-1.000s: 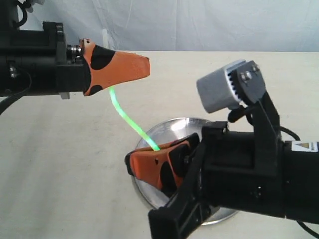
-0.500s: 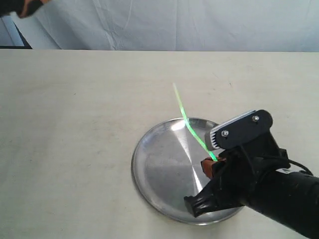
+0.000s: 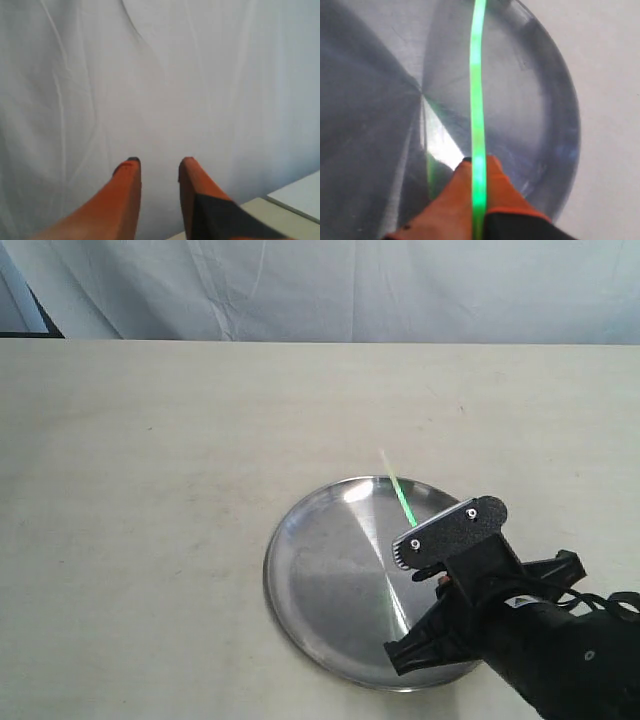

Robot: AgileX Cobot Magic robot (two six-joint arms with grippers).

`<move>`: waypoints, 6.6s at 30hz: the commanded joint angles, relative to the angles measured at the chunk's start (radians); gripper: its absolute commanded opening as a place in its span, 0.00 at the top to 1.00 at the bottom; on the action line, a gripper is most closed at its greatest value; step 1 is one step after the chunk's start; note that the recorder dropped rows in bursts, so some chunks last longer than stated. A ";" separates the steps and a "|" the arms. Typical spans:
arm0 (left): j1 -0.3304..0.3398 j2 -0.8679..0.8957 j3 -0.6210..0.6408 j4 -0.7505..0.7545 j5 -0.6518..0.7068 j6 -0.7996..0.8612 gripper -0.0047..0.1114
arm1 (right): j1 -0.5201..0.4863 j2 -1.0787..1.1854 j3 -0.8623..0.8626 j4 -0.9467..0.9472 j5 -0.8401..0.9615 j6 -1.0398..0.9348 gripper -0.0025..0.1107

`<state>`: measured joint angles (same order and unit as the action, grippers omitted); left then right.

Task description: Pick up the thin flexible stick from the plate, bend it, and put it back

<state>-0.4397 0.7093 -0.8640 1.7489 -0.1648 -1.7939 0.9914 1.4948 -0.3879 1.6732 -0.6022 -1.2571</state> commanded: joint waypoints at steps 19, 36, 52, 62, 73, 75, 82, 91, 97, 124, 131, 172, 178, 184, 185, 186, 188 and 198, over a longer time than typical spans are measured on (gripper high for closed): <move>0.000 -0.005 0.127 -0.005 0.274 0.024 0.72 | -0.004 -0.462 -0.009 0.054 -0.182 -0.011 0.98; 0.000 -0.005 0.127 -0.005 0.274 0.024 0.72 | -0.004 -0.631 -0.009 0.071 -0.183 0.026 0.98; 0.000 -0.005 0.127 -0.005 0.272 0.024 0.72 | -0.530 -1.153 0.053 0.071 0.567 0.382 0.98; 0.000 -0.005 0.127 -0.005 0.272 0.024 0.72 | -0.864 -1.231 0.124 0.071 0.790 0.552 0.98; 0.000 -0.005 0.127 -0.005 0.274 0.024 0.72 | -0.861 -1.220 0.137 0.071 0.817 0.761 0.98; 0.000 -0.005 0.127 -0.005 0.274 0.024 0.72 | -0.861 -1.220 0.137 0.071 0.821 0.759 0.98; 0.000 -0.005 0.127 -0.005 0.274 0.024 0.72 | -0.861 -1.223 0.137 0.071 0.817 0.707 0.98; 0.000 -0.005 0.127 -0.005 0.274 0.024 0.72 | -0.861 -1.224 0.132 0.071 0.803 0.280 0.98; 0.000 -0.005 0.125 -0.005 0.279 0.060 0.72 | -0.861 -1.224 0.131 0.005 0.810 0.161 0.98; 0.487 -0.021 0.361 -0.157 0.136 0.198 0.72 | -1.001 -1.495 0.388 -1.641 0.845 1.605 0.98; 0.487 -0.021 0.361 -0.246 0.146 0.198 0.72 | -1.076 -1.495 0.388 -1.648 0.845 1.605 0.98; 0.487 -0.330 0.864 -1.667 -0.157 1.828 0.72 | -1.076 -1.495 0.388 -1.644 0.832 1.605 0.98; 0.487 -0.486 0.864 -1.667 0.021 1.823 0.72 | -1.076 -1.495 0.388 -1.644 0.832 1.605 0.98; 0.487 -0.623 0.864 -1.667 0.184 1.819 0.72 | -1.076 -1.495 0.388 -1.642 0.834 1.607 0.98; 0.487 -0.646 0.864 -1.667 0.211 1.819 0.72 | -1.076 -1.495 0.388 -1.642 0.834 1.607 0.98; 0.487 -0.668 0.864 -1.667 0.237 1.819 0.72 | -1.076 -1.495 0.388 -1.642 0.834 1.607 0.98; 0.487 -0.706 0.864 -1.667 0.283 1.819 0.72 | -1.076 -1.495 0.388 -1.642 0.834 1.607 0.98; 0.487 -0.709 0.864 -1.669 0.405 1.817 0.72 | -1.076 -1.495 0.388 -1.642 0.833 1.607 0.98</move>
<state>0.0433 0.0062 -0.0040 0.0926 0.2248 0.0293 -0.0768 0.0048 -0.0015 0.0355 0.2430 0.3540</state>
